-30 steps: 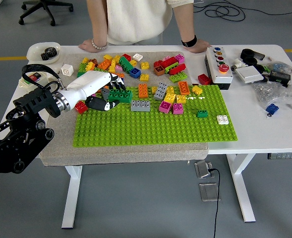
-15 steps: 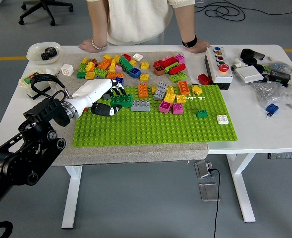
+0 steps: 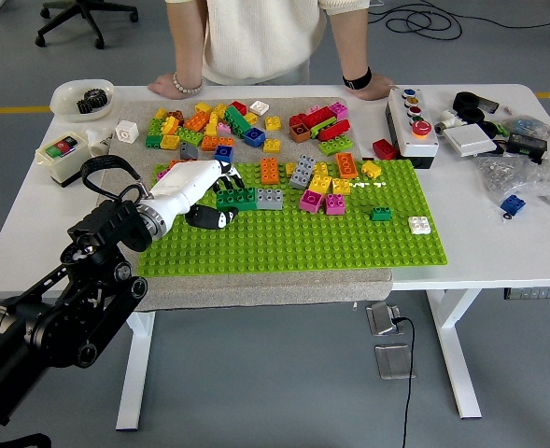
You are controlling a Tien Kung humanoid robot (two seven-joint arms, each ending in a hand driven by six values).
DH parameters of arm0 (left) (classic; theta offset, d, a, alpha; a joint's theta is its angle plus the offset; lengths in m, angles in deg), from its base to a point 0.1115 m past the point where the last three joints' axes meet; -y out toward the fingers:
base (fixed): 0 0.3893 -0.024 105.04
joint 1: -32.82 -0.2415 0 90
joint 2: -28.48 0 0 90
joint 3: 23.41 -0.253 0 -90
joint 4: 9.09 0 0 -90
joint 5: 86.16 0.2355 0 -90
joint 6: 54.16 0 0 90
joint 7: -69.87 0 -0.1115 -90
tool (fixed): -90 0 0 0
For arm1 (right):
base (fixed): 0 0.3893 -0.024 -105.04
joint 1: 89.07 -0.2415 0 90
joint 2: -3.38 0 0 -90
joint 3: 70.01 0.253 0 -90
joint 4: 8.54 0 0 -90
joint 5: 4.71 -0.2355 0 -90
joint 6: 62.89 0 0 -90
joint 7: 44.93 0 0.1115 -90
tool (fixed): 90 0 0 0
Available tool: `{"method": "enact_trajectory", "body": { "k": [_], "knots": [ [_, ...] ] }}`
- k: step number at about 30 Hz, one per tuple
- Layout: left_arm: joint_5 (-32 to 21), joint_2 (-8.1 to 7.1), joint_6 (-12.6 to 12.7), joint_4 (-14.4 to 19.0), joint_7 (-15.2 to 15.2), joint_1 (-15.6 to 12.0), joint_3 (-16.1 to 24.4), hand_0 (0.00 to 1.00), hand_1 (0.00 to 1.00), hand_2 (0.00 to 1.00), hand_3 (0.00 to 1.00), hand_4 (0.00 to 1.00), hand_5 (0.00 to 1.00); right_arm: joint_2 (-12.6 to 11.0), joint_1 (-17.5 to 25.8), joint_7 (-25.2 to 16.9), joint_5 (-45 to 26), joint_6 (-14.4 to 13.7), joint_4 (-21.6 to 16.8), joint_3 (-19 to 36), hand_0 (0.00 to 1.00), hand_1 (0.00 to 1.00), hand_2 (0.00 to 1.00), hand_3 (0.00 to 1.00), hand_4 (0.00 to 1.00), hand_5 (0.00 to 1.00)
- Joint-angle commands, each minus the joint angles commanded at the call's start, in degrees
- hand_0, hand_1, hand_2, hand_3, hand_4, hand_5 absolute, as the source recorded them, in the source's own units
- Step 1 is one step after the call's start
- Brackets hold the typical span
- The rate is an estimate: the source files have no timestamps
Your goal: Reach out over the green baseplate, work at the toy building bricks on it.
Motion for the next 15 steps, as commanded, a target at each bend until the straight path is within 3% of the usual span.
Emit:
{"method": "enact_trajectory", "body": {
  "k": [7,15],
  "knots": [
    [0.0,1.36,4.5,-4.2,-1.4,-0.1,-0.6,0.587,0.547,0.526,0.524,0.431,0.002,-0.1,0.0,0.0,0.4,0.1,0.0,-0.2,0.741,0.645,0.684,0.64,0.817,0.509],
    [1.7,2.06,6.6,-7.6,-1.5,-0.3,-0.7,0.587,0.551,0.527,0.526,0.44,0.002,-0.1,0.0,0.0,0.6,0.1,0.0,-0.4,0.741,0.646,0.685,0.641,0.817,0.509]
  ]
}}
